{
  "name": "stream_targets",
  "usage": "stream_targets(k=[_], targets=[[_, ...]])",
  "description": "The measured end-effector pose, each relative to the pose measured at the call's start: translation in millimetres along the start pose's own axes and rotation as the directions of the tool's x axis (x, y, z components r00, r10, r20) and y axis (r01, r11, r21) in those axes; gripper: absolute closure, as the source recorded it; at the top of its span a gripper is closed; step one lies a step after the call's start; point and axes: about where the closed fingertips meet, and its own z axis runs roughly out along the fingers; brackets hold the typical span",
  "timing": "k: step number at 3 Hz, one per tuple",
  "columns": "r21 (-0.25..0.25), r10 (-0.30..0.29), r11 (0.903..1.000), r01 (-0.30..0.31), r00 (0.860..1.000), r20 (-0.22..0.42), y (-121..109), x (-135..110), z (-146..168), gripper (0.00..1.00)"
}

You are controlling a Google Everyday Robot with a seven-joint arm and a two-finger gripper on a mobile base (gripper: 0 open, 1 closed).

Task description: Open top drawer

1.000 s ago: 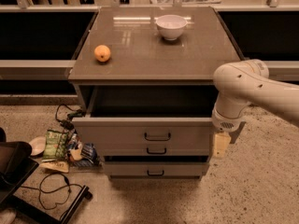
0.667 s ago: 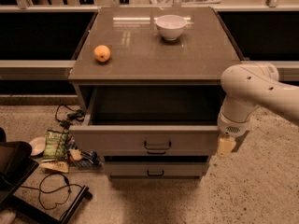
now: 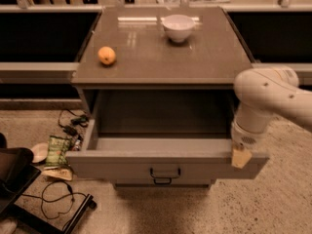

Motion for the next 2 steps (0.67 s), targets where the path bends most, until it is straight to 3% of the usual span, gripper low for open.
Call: stream_targets(k=[1,2], targets=[[-0.001,0.0,1.0,0.0,1.0,-0.001,0.1,0.1,2.4,0.96],[-0.003,0.0,1.0,0.0,1.0,-0.002,0.6,0.4,3.3,0.73]])
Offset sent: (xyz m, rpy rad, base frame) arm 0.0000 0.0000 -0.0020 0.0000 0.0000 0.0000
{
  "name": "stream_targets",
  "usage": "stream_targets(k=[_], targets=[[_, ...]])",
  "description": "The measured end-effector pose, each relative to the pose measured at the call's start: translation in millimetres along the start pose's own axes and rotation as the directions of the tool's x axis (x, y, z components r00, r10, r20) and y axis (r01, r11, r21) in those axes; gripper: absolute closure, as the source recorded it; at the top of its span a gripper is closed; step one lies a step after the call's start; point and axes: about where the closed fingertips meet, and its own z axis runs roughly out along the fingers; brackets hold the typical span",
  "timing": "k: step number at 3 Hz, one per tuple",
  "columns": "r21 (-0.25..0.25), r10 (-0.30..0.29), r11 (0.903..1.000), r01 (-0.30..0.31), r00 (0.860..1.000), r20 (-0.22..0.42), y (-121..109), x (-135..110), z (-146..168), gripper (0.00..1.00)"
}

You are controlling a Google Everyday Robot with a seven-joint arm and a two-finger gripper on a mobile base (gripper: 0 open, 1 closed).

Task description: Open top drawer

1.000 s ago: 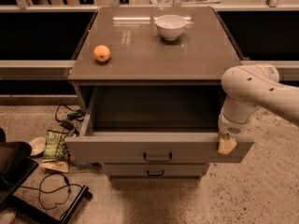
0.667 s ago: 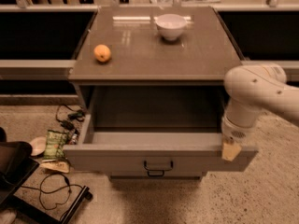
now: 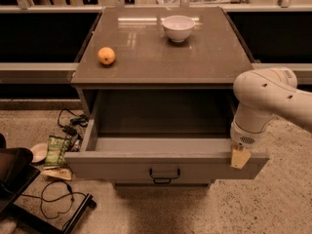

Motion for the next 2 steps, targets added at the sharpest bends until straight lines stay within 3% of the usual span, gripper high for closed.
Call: stream_targets(k=[2], targets=[[-0.004,0.0,1.0,0.0,1.0,-0.002,1.1,0.8,2.0,0.27]])
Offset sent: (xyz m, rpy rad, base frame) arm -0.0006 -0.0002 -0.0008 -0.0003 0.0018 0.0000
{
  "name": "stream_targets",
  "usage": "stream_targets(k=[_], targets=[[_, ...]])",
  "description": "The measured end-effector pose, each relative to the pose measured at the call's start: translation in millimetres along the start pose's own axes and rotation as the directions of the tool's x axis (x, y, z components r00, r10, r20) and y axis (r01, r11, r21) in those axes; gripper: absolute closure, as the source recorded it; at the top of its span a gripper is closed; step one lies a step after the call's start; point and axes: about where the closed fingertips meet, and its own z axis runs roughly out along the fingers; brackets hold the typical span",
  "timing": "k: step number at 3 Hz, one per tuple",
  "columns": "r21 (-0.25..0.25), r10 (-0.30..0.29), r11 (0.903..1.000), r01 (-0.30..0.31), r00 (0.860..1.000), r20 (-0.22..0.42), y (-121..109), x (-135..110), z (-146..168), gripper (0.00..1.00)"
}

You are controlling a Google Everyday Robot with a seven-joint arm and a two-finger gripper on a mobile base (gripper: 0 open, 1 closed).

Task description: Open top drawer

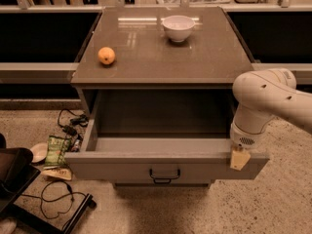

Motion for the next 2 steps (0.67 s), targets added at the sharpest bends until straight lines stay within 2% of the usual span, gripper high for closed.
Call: stream_targets(k=[1,2], targets=[[-0.002,0.0,1.0,0.0,1.0,-0.001,0.6,0.4,1.0,0.04],[-0.003,0.0,1.0,0.0,1.0,-0.002,0.9,0.6,1.5,0.0]])
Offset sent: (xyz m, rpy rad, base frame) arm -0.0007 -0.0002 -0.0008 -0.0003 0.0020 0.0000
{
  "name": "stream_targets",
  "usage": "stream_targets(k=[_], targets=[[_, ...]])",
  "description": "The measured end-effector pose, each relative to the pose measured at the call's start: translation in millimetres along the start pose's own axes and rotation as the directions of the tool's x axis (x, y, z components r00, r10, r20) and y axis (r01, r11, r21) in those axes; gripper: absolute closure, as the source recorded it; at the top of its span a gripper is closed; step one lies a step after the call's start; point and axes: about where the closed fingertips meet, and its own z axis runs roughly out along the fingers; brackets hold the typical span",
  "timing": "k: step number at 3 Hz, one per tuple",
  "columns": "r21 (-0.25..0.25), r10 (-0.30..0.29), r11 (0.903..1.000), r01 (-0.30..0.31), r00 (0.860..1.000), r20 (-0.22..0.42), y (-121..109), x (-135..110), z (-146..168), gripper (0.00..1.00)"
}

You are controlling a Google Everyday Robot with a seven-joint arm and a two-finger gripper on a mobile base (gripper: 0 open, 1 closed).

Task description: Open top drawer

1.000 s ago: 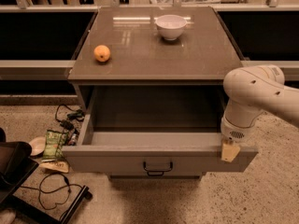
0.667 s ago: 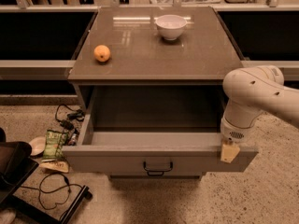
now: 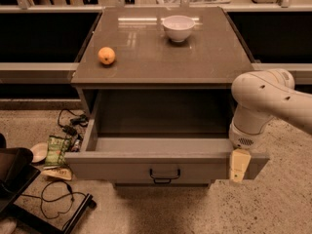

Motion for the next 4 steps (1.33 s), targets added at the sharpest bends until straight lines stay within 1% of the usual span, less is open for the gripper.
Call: stream_targets(k=[1,2,3,4], targets=[[0.0,0.0,1.0,0.0,1.0,0.0,0,0,0,0.0],[-0.056,0.009,0.9984,-0.01,1.0,-0.016,18,12,10,0.0],[-0.056,0.01,0.9983,-0.011,1.0,-0.016,18,13,9,0.19],[-0.056,0.01,0.9983,-0.011,1.0,-0.016,18,13,8,0.42]])
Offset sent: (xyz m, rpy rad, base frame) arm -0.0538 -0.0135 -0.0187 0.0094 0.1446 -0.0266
